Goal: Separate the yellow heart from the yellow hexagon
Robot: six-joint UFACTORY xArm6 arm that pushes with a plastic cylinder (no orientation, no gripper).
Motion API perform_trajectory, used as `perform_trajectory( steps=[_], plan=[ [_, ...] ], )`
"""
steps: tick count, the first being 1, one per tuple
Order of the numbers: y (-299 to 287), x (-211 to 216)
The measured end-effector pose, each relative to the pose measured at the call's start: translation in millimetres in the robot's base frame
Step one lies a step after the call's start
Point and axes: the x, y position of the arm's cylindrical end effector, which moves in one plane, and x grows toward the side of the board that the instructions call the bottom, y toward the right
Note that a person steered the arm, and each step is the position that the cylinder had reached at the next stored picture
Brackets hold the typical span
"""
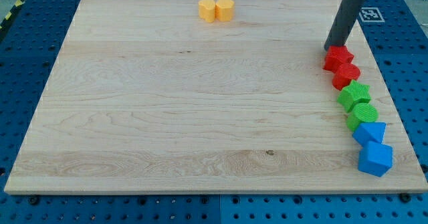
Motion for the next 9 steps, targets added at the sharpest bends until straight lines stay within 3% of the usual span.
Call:
perform_trajectory(
  steps=[2, 5, 8, 9],
  plan=[
    [-16.2, -5.4],
    [-94.4, -28.7],
    [-237.5, -45.7],
    [-264.6, -78.0]
  ],
)
